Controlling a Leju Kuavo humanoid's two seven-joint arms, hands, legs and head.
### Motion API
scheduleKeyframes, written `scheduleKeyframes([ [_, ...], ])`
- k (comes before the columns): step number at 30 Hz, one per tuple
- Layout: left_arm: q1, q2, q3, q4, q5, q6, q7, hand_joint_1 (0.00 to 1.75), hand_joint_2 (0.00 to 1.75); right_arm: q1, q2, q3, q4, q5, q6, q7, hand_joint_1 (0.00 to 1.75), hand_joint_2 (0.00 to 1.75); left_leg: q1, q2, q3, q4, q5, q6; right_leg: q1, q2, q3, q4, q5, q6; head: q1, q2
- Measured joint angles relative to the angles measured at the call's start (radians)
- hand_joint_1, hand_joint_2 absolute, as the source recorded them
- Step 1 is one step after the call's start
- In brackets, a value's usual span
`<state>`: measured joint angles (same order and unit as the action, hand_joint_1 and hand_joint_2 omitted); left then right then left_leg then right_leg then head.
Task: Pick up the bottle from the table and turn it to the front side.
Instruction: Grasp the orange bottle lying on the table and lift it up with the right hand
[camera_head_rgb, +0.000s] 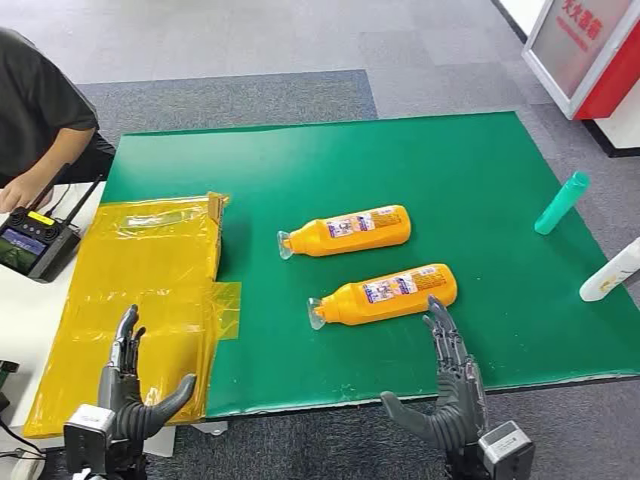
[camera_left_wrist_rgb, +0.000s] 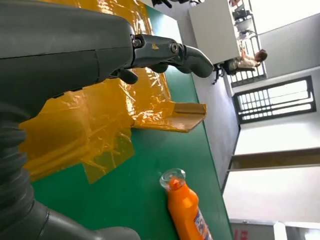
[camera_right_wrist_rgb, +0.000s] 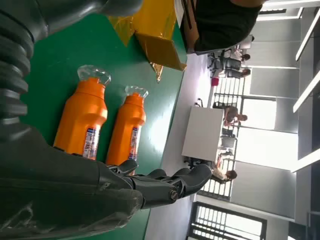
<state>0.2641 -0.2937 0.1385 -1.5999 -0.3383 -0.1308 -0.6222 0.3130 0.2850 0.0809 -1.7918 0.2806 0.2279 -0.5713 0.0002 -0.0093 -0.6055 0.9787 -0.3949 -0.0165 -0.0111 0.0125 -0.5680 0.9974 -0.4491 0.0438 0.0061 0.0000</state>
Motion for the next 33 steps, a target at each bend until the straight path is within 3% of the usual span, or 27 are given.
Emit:
scheduleKeyframes([
  [3, 0.000, 0.000, 0.006, 0.000, 0.010, 0.025, 0.001, 0.00, 1.75, -0.003, 0.000, 0.002, 0.002, 0.029, -0.034, 0.021, 0.00, 1.75, 0.000, 0.000, 0.000, 0.000, 0.000, 0.000, 0.000, 0.000, 0.000, 0.000, 0.000, 0.000, 0.000, 0.000],
  [8, 0.000, -0.001, 0.022, 0.000, 0.017, 0.004, 0.037, 0.00, 1.75, -0.008, 0.000, 0.002, -0.021, 0.258, -0.197, 0.101, 0.00, 1.75, 0.000, 0.000, 0.000, 0.000, 0.000, 0.000, 0.000, 0.000, 0.000, 0.000, 0.000, 0.000, 0.000, 0.000],
  [14, -0.002, -0.003, 0.049, 0.020, 0.026, -0.124, 0.030, 0.00, 1.75, -0.031, -0.014, -0.001, -0.043, 0.426, -0.213, 0.258, 0.00, 1.75, 0.000, 0.000, 0.000, 0.000, 0.000, 0.000, 0.000, 0.000, 0.000, 0.000, 0.000, 0.000, 0.000, 0.000],
  [18, -0.007, -0.003, 0.070, 0.049, 0.002, -0.152, 0.014, 0.00, 1.75, -0.058, -0.034, -0.005, -0.043, 0.493, -0.224, 0.314, 0.00, 1.75, 0.000, 0.000, 0.000, 0.000, 0.000, 0.000, 0.000, 0.000, -0.001, 0.000, 0.000, 0.000, 0.000, 0.000],
  [27, -0.042, 0.005, 0.078, 0.148, -0.074, -0.160, -0.023, 0.00, 1.75, -0.146, -0.128, 0.013, 0.009, 0.688, -0.210, 0.460, 0.00, 1.75, 0.000, 0.000, 0.000, 0.000, 0.000, 0.000, 0.000, 0.000, 0.001, 0.000, 0.000, 0.000, 0.000, 0.000],
  [33, -0.087, 0.022, 0.055, 0.226, -0.066, -0.149, -0.054, 0.00, 1.75, -0.287, -0.224, 0.071, 0.166, 0.814, -0.189, 0.535, 0.00, 1.75, 0.000, 0.000, 0.000, 0.000, 0.002, 0.001, 0.000, 0.000, 0.002, 0.000, 0.002, 0.001, 0.000, 0.000],
])
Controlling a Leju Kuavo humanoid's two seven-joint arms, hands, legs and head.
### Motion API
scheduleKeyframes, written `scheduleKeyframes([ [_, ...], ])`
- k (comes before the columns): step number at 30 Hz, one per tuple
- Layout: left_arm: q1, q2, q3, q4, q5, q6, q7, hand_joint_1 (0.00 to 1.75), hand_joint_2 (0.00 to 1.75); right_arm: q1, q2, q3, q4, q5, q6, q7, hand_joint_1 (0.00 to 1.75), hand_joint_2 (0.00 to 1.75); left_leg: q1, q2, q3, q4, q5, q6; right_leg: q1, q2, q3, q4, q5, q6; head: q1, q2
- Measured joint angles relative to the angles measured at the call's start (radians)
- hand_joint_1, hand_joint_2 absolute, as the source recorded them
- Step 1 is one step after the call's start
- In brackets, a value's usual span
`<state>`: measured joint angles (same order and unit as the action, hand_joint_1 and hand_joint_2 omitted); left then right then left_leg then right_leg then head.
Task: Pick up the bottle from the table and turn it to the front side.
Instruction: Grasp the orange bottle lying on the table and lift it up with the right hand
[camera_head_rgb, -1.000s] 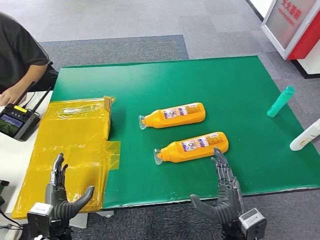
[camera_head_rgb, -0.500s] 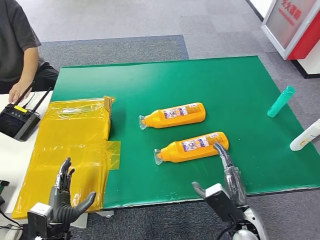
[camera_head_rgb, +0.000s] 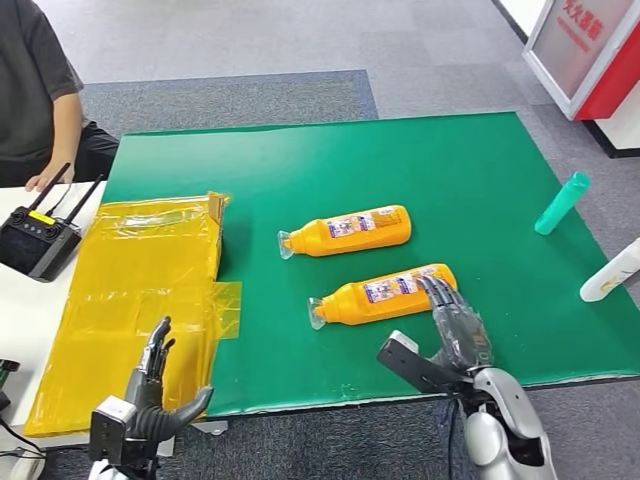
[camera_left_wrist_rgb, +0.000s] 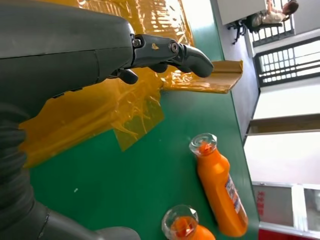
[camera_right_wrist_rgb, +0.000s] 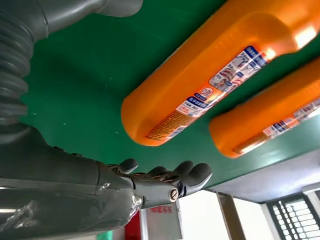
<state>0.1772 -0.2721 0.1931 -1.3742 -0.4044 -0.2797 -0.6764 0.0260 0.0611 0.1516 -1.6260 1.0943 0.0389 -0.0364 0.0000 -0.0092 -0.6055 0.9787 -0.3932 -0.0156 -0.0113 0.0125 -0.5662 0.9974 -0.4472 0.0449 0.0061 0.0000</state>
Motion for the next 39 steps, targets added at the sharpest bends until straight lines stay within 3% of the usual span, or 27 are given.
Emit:
scheduleKeyframes([
  [6, -0.027, 0.010, -0.025, 0.043, 0.008, 0.009, -0.001, 0.00, 1.75, -0.076, -0.056, 0.033, 0.101, 0.012, 0.002, 0.010, 0.00, 1.75, 0.000, 0.000, 0.000, 0.000, 0.001, 0.000, 0.000, 0.000, 0.001, 0.000, 0.000, 0.000, 0.000, 0.000],
  [15, -0.039, 0.020, -0.045, 0.069, 0.025, 0.025, -0.001, 0.00, 1.75, -0.117, -0.079, 0.052, 0.158, 0.028, 0.004, 0.015, 0.00, 1.75, 0.000, 0.000, 0.000, 0.000, 0.000, 0.000, 0.000, 0.000, 0.000, 0.000, 0.000, 0.000, 0.000, 0.000],
  [27, -0.075, 0.088, -0.177, 0.149, 0.136, 0.126, -0.001, 0.00, 1.75, -0.413, -0.093, 0.156, 0.513, 0.099, 0.039, 0.047, 0.00, 1.75, 0.000, 0.000, -0.001, 0.000, 0.003, 0.000, 0.000, 0.000, 0.000, 0.000, 0.003, 0.001, 0.000, 0.000],
  [34, -0.076, 0.109, -0.209, 0.165, 0.145, 0.138, -0.001, 0.00, 1.75, -0.476, -0.101, 0.192, 0.595, 0.114, 0.044, 0.053, 0.00, 1.75, 0.000, 0.000, -0.001, 0.000, 0.003, 0.000, 0.000, 0.000, -0.001, 0.000, 0.003, 0.001, 0.000, 0.000],
  [39, -0.076, 0.119, -0.225, 0.170, 0.152, 0.151, -0.001, 0.00, 1.75, -0.522, -0.117, 0.212, 0.650, 0.114, 0.100, 0.051, 0.00, 1.75, 0.000, 0.000, -0.001, 0.000, 0.003, 0.000, 0.000, 0.000, -0.001, 0.000, 0.003, 0.001, 0.000, 0.000],
])
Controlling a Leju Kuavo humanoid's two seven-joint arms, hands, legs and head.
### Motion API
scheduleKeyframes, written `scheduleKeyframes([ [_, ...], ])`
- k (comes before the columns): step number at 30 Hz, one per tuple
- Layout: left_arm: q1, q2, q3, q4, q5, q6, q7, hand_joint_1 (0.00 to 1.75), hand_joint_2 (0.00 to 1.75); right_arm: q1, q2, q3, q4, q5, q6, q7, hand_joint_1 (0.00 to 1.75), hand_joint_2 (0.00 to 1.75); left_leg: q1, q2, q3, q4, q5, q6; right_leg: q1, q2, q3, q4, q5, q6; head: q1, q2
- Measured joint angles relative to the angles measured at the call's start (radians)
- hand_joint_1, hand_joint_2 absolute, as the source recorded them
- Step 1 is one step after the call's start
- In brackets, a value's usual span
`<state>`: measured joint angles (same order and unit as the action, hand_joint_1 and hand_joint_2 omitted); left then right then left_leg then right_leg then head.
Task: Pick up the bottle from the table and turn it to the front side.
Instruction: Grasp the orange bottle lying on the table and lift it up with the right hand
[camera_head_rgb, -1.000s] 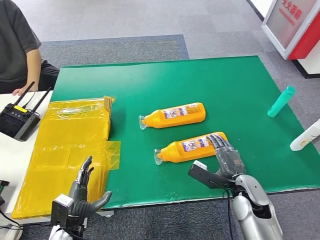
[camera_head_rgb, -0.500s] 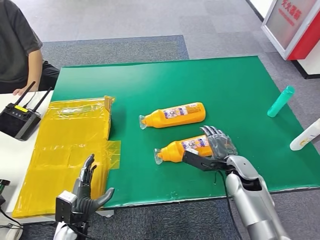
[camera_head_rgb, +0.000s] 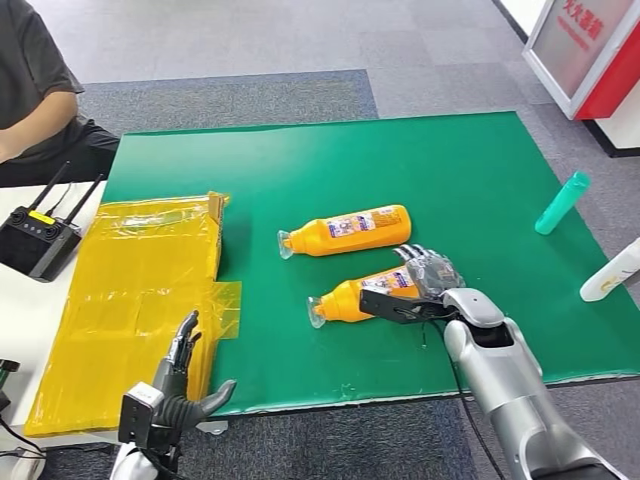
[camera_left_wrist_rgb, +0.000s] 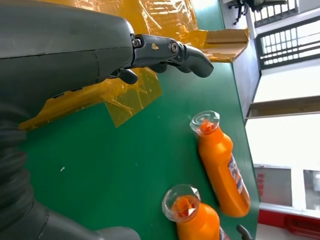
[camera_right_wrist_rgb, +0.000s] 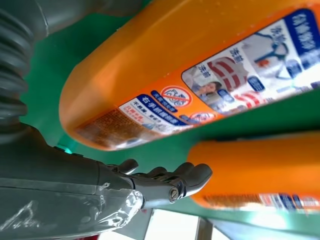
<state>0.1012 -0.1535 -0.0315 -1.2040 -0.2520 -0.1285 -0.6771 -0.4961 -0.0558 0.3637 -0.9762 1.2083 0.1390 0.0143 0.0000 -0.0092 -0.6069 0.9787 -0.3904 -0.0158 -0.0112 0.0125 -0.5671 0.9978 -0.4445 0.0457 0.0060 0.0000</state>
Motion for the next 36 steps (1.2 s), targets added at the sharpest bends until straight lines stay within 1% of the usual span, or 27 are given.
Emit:
scheduleKeyframes([
  [4, 0.000, 0.011, -0.012, 0.003, 0.014, 0.008, 0.000, 0.00, 1.75, -0.063, -0.026, 0.022, 0.092, -0.012, 0.088, -0.026, 0.00, 1.75, 0.000, 0.000, 0.000, 0.000, 0.000, 0.000, 0.000, 0.000, 0.000, 0.000, 0.001, 0.000, 0.000, 0.000],
  [8, 0.000, 0.022, -0.023, 0.007, 0.024, 0.016, 0.000, 0.00, 1.75, -0.133, -0.060, 0.046, 0.198, -0.038, 0.149, -0.062, 0.00, 1.75, 0.000, 0.000, 0.000, 0.000, 0.001, 0.001, 0.000, 0.000, 0.001, 0.000, 0.001, 0.001, 0.000, 0.000],
  [11, -0.001, 0.029, -0.033, 0.009, 0.030, 0.019, 0.000, 0.00, 1.75, -0.164, -0.082, 0.059, 0.255, -0.052, 0.166, -0.078, 0.13, 1.75, 0.000, 0.000, 0.000, 0.000, 0.001, 0.001, 0.000, 0.000, 0.001, 0.000, 0.001, 0.001, 0.000, 0.000],
  [12, -0.001, 0.031, -0.035, 0.009, 0.031, 0.020, 0.000, 0.00, 1.75, -0.172, -0.088, 0.063, 0.270, -0.056, 0.168, -0.082, 0.57, 1.75, 0.000, 0.000, 0.000, 0.000, 0.001, 0.001, 0.000, 0.000, 0.001, 0.000, 0.001, 0.001, 0.000, 0.000],
  [15, -0.002, 0.036, -0.041, 0.010, 0.035, 0.021, 0.000, 0.00, 1.75, -0.189, -0.104, 0.075, 0.301, -0.065, 0.173, -0.089, 1.75, 1.75, 0.000, 0.000, 0.001, 0.000, 0.001, 0.001, 0.000, 0.000, 0.001, 0.000, 0.001, 0.001, 0.000, 0.000],
  [24, -0.002, 0.048, -0.056, 0.011, 0.042, 0.033, 0.000, 0.00, 1.75, -0.204, -0.143, 0.097, 0.328, -0.100, 0.177, -0.129, 1.75, 1.75, 0.000, 0.000, 0.002, 0.000, 0.001, 0.001, 0.000, 0.000, 0.003, 0.000, 0.001, 0.001, 0.000, 0.000],
  [29, -0.002, 0.054, -0.058, 0.011, 0.043, 0.037, 0.000, 0.00, 1.75, -0.200, -0.156, 0.102, 0.327, -0.116, 0.166, -0.135, 1.75, 1.75, 0.000, 0.000, 0.003, 0.000, 0.001, 0.001, 0.000, 0.000, 0.003, 0.000, 0.002, 0.001, 0.000, 0.000],
  [32, 0.000, 0.057, -0.058, 0.011, 0.045, 0.038, 0.000, 0.00, 1.75, -0.170, -0.166, 0.104, 0.296, -0.152, 0.131, -0.131, 1.75, 1.75, 0.000, 0.000, 0.003, 0.000, 0.001, 0.001, 0.000, 0.000, 0.003, 0.000, 0.002, 0.001, 0.000, 0.000],
  [36, 0.009, 0.058, -0.057, 0.011, 0.059, 0.013, 0.000, 0.00, 1.75, -0.078, -0.182, 0.104, 0.180, -0.213, 0.042, -0.099, 1.75, 1.75, 0.000, 0.000, 0.003, 0.000, 0.001, 0.001, 0.000, 0.000, 0.003, 0.000, 0.001, 0.000, 0.000, 0.000],
])
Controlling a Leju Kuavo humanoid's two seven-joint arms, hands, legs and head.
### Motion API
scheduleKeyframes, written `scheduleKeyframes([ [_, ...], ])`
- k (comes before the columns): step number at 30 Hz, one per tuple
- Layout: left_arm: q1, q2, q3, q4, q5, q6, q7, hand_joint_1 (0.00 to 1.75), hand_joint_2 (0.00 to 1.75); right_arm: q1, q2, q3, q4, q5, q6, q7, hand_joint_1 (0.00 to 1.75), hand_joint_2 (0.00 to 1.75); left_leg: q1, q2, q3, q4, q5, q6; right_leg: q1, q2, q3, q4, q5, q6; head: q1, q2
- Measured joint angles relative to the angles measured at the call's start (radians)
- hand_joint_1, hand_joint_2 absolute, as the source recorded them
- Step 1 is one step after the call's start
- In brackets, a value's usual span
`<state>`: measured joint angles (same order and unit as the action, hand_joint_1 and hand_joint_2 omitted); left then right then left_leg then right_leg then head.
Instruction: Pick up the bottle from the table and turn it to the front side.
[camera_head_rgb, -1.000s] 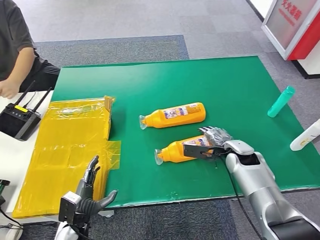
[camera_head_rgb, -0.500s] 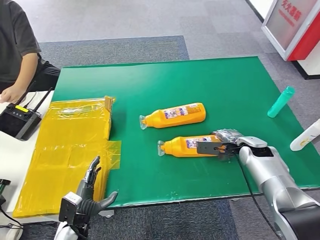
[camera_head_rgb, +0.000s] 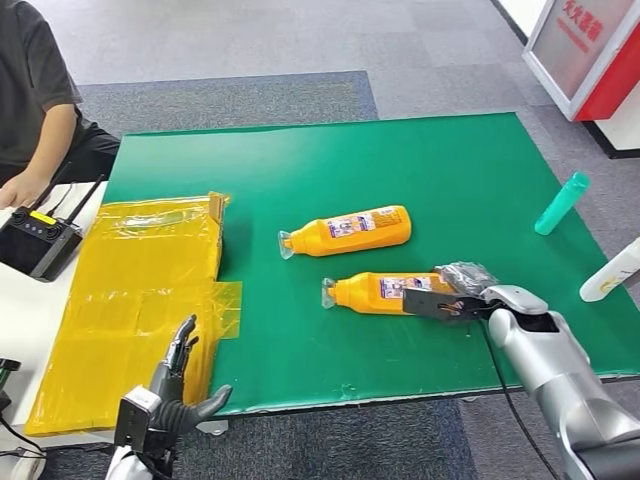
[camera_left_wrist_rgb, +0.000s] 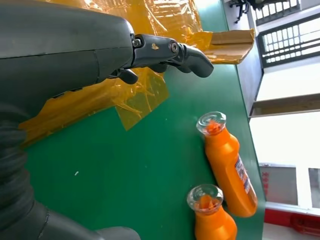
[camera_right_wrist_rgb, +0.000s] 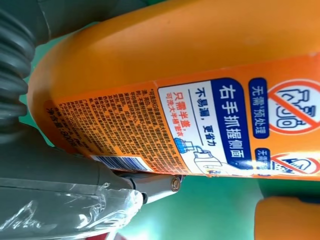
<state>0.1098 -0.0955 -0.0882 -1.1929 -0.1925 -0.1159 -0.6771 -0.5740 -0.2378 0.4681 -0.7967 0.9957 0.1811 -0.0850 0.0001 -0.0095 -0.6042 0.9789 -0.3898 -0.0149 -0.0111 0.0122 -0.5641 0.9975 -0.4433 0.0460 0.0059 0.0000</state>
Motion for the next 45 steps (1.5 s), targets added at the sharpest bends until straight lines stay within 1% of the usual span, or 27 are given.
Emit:
scheduleKeyframes([
  [2, 0.005, -0.002, 0.003, 0.000, 0.024, -0.055, 0.000, 0.00, 1.75, 0.073, 0.002, -0.003, -0.092, -0.022, -0.064, 0.015, 1.75, 1.75, 0.000, 0.000, -0.001, 0.000, -0.001, 0.000, 0.000, 0.000, 0.000, 0.000, -0.001, 0.000, 0.000, 0.000],
  [4, 0.009, -0.007, 0.008, -0.001, 0.053, -0.138, 0.000, 0.00, 1.75, 0.156, 0.022, -0.010, -0.198, -0.035, -0.126, 0.022, 1.75, 1.75, 0.000, -0.001, -0.001, 0.000, -0.001, -0.001, 0.001, 0.000, -0.001, 0.000, -0.002, 0.000, 0.000, 0.000],
  [7, 0.007, -0.020, 0.021, 0.005, 0.089, -0.264, 0.000, 0.00, 1.75, 0.261, 0.079, -0.019, -0.337, -0.040, -0.199, 0.002, 1.75, 1.75, 0.001, 0.000, -0.001, 0.000, -0.002, -0.002, 0.001, 0.001, -0.002, 0.000, -0.002, -0.001, 0.000, 0.000],
  [9, 0.003, -0.029, 0.028, 0.016, 0.105, -0.324, 0.000, 0.00, 1.75, 0.314, 0.126, -0.021, -0.414, -0.044, -0.234, -0.024, 1.75, 1.75, 0.001, 0.000, -0.001, -0.001, -0.002, -0.002, 0.001, 0.000, -0.002, 0.000, -0.003, -0.002, 0.000, 0.000],
  [13, -0.007, -0.047, 0.034, 0.043, 0.114, -0.368, 0.000, 0.00, 1.75, 0.378, 0.209, -0.023, -0.519, -0.052, -0.264, -0.059, 1.75, 1.75, 0.001, 0.000, -0.002, -0.002, -0.002, -0.003, 0.001, 0.000, -0.003, 0.001, -0.004, -0.003, 0.000, 0.000],
  [18, -0.019, -0.060, 0.037, 0.057, 0.102, -0.390, 0.000, 0.00, 1.75, 0.419, 0.280, -0.027, -0.587, -0.067, -0.265, -0.117, 1.75, 1.75, 0.001, 0.000, -0.002, -0.002, -0.002, -0.003, 0.001, 0.000, -0.003, 0.001, -0.004, -0.003, 0.000, 0.000],
  [23, -0.031, -0.079, 0.031, 0.052, 0.094, -0.380, 0.003, 0.00, 1.75, 0.453, 0.352, -0.017, -0.611, -0.077, -0.267, -0.140, 1.75, 1.75, 0.001, 0.000, -0.002, -0.002, -0.002, -0.003, 0.001, 0.000, -0.003, 0.001, -0.004, -0.003, 0.000, 0.000],
  [29, -0.035, -0.091, 0.021, 0.025, 0.097, -0.372, 0.005, 0.00, 1.75, 0.484, 0.398, -0.010, -0.592, -0.097, -0.268, -0.162, 1.75, 1.75, 0.001, 0.000, -0.002, -0.002, -0.002, -0.003, 0.001, 0.000, -0.003, 0.001, -0.004, -0.003, 0.000, 0.000],
  [36, -0.035, -0.096, 0.000, -0.040, 0.111, -0.381, 0.004, 0.00, 1.75, 0.495, 0.421, -0.008, -0.527, -0.100, -0.285, -0.177, 1.75, 1.75, 0.001, 0.000, -0.002, -0.002, -0.002, -0.003, 0.001, 0.000, -0.003, 0.001, -0.004, -0.003, 0.000, 0.000],
  [45, -0.032, -0.097, -0.029, -0.153, 0.184, -0.449, 0.000, 0.00, 1.75, 0.502, 0.434, -0.009, -0.432, -0.126, -0.283, -0.202, 1.75, 1.75, 0.001, 0.000, -0.002, -0.002, -0.002, -0.003, 0.001, 0.000, -0.003, 0.001, -0.004, -0.003, 0.000, 0.000],
])
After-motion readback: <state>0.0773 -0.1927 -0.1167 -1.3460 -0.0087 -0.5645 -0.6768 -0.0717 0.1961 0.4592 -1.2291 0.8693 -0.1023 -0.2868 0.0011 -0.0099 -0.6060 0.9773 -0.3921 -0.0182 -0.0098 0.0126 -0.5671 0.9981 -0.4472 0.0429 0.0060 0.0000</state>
